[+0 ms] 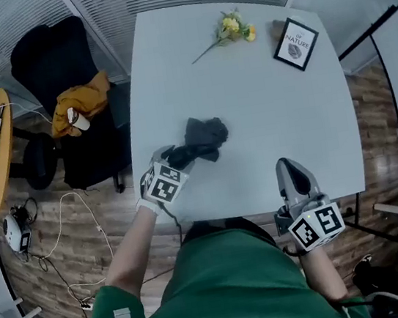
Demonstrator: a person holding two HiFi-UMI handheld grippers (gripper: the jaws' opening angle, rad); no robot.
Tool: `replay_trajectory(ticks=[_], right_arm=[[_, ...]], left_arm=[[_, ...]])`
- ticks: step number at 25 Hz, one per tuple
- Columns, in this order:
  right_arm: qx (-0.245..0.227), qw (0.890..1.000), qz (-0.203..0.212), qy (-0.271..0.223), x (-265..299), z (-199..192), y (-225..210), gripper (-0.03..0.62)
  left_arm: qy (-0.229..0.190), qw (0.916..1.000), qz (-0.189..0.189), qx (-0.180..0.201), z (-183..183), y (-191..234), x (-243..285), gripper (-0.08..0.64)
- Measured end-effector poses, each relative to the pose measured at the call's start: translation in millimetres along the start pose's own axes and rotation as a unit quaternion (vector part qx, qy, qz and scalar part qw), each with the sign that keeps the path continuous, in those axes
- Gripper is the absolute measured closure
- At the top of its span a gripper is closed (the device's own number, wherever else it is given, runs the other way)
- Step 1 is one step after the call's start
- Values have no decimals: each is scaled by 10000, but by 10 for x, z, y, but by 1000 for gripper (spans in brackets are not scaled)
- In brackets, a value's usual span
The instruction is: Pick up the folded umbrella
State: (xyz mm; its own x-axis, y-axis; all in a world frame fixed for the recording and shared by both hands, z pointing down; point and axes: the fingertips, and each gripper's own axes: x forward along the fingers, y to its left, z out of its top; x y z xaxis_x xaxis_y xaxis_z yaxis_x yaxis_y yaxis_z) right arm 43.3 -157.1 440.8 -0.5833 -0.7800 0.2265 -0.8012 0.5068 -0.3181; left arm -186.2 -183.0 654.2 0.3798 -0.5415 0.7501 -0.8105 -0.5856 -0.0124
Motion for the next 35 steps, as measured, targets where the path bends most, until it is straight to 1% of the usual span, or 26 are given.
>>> replay_trajectory(ticks=[3,6,10,13,16,19,24,28,35], right_arm=[[22,9992,-388,-72,-106,-39,5,589],[34,9974,-693,-193,-218,-47,73,589],[84,9944,-1013,-291,-337,-92,184,589],[165,9915,-1240,-352,-440,-135,159,589],[226,9895,-1373,-393,-481,-153,102,589],[196,9896,-1362,-412,-466,-119,85,589],[50,9919,-1188,-448,-444,10,44,589],[113,9937,-1066,-320,-449,-27,-98,589],[179,9968,-726,-286,-419,9,-298,589]], left_arm=[[307,9989,-239,270,-88,1,259,249],[501,9964,-466,494,-162,-34,445,244],[719,9925,-662,740,-276,-44,617,238],[803,9899,-787,864,-290,-97,754,238],[942,9867,-914,955,-310,-156,874,238],[983,9857,-979,952,-322,-162,901,239],[1000,9861,-994,876,-312,-143,876,262],[1045,9864,-871,925,-297,-178,877,273],[1036,9888,-647,853,-260,-325,726,281]])
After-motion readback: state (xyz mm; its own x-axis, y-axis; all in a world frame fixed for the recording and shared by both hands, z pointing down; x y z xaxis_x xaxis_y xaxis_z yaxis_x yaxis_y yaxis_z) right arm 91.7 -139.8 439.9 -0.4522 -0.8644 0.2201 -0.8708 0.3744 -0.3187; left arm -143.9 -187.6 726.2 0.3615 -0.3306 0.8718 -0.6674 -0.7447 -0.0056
